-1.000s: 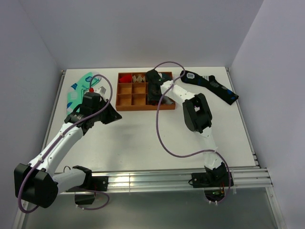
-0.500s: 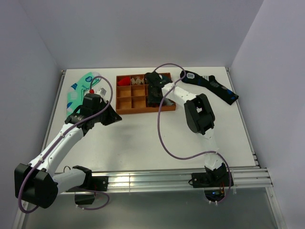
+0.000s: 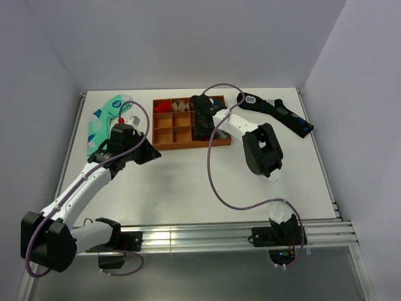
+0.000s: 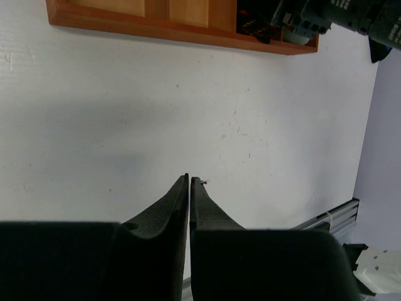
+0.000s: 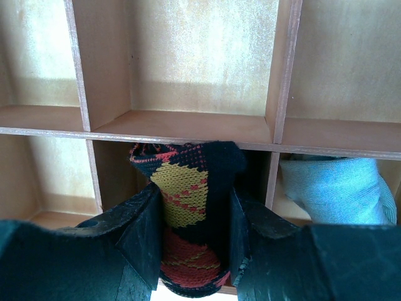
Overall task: Roll the socks
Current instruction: Place the sock in the storage box.
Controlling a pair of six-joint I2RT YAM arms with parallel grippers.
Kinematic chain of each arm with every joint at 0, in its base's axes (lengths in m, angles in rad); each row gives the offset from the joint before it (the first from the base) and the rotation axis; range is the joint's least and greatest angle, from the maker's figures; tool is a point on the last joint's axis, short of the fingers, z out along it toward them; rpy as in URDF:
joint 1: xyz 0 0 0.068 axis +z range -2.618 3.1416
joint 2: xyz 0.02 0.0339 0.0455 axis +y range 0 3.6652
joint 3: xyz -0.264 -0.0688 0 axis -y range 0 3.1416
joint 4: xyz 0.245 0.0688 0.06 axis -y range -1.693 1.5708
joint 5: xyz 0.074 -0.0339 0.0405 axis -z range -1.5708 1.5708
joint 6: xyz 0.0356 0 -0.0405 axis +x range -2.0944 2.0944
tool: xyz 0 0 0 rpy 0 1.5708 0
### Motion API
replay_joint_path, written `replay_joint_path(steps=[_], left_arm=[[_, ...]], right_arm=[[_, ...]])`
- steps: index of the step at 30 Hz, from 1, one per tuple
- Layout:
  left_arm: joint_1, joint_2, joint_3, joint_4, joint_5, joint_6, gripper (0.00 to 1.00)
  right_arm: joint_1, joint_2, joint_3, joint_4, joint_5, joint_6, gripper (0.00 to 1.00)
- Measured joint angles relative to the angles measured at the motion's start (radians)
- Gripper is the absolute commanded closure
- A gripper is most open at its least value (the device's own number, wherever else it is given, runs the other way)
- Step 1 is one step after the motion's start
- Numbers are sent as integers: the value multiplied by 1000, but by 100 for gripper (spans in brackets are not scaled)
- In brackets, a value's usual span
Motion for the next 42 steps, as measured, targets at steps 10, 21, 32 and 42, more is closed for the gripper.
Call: replay_joint_path(steps=[10, 21, 32, 42], left_arm=[[20, 276, -8, 250, -100, -56, 75], [84, 630, 229, 404, -133, -95, 79], [66, 812, 387, 340, -199, -98, 84], [62, 861, 418, 286, -234, -101, 85]], right_arm=[[0, 0, 2, -1, -8, 0, 72], [-3, -3, -6, 10, -22, -2, 72], [-4, -22, -45, 53, -33, -4, 63], [3, -60, -90, 61, -62, 23, 55]])
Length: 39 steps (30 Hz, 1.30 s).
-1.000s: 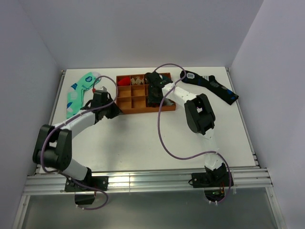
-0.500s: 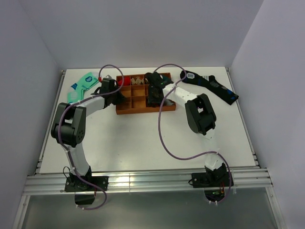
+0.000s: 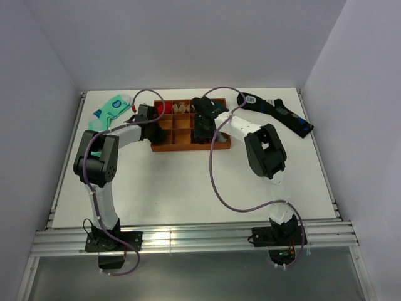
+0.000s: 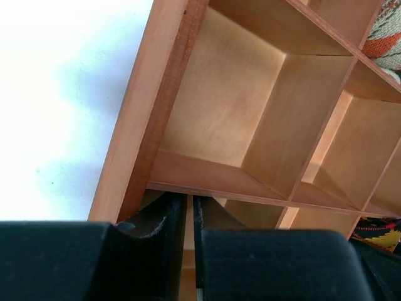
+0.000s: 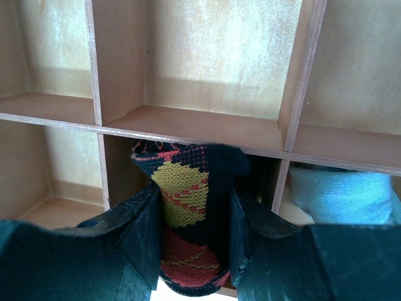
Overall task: Roll the socks
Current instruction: Place the sock in the storage box.
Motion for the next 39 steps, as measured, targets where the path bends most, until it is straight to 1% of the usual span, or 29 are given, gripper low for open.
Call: replay_joint_path(steps=[3, 4, 5, 6, 9, 20, 29, 39], left_arm=[[0, 0, 0, -3, 0, 0, 85], [0, 0, 1, -4, 0, 0, 85], [0, 0, 1, -4, 0, 0, 85], [-1, 0, 1, -5, 2, 0, 85], [-3, 0, 3, -9, -2, 0, 85], [-4, 3, 18, -35, -3, 0, 86], [-9, 5, 29, -63, -2, 0, 86], [-11, 5, 31, -64, 3, -1, 85]], right_arm=[[2, -2, 0, -3, -4, 5, 50], [2, -2, 0, -3, -6, 8, 39], [3, -2, 1, -1, -14, 19, 25], [7, -3, 3, 2, -27, 27, 24], [23, -13, 5, -16, 21, 19, 24], [25, -17, 16, -37, 31, 22, 24], [28, -26, 37, -114, 38, 32, 23], [24, -34, 49, -159, 36, 41, 22]])
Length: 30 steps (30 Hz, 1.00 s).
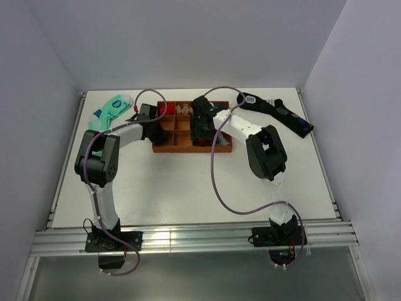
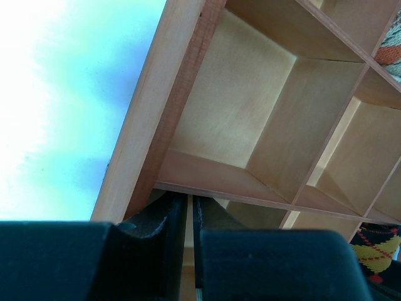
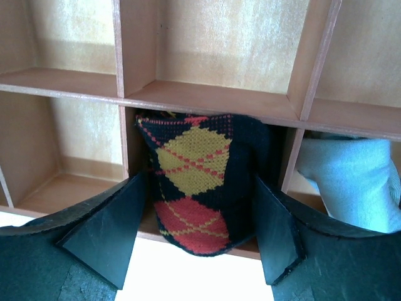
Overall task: Roll the socks
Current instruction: Place the sock in the storage box.
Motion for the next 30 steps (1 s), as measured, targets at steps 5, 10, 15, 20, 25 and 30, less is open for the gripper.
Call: replay_joint_path(steps=[5, 10, 15, 20, 25, 30], left_arm=[[0, 0, 0, 0, 1, -5, 86], [0, 0, 0, 0, 2, -6, 85], [0, 0, 0, 0, 2, -6, 85], [0, 0, 0, 0, 3, -6, 85], [2, 0, 0, 3, 5, -6, 85], [6, 0, -5, 16, 5, -11, 85]], right_arm=[[-3, 0, 22, -37, -5, 0, 21], [-4, -1, 23, -38, -4, 4, 21], [-4, -3, 29, -49, 0, 13, 21], [-4, -21, 37, -80, -2, 19, 20], [-11, -40, 53, -125, 8, 18, 19], [-24, -58, 53, -158, 22, 18, 19]])
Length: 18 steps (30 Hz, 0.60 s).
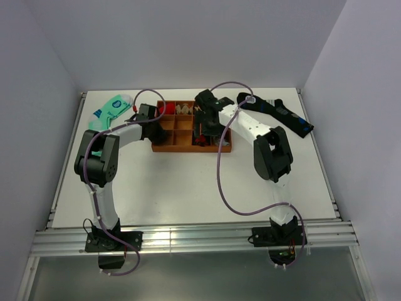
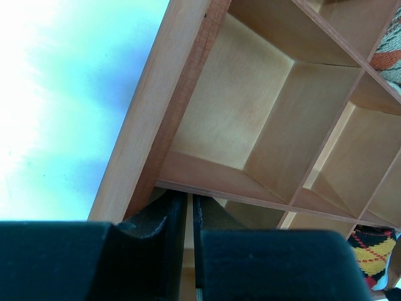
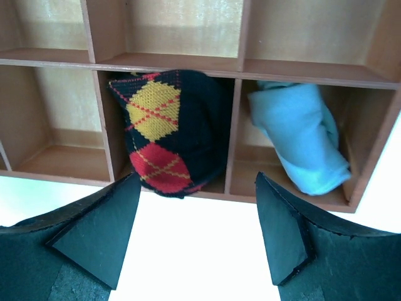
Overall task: Roll the socks
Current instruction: Place the sock in the storage box.
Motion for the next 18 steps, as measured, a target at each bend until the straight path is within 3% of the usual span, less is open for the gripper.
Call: replay_joint_path(steps=[18], left_arm=[[-12, -39, -72, 60, 10, -7, 84]], right_arm=[[-8, -122, -3, -10, 2, -8, 17]])
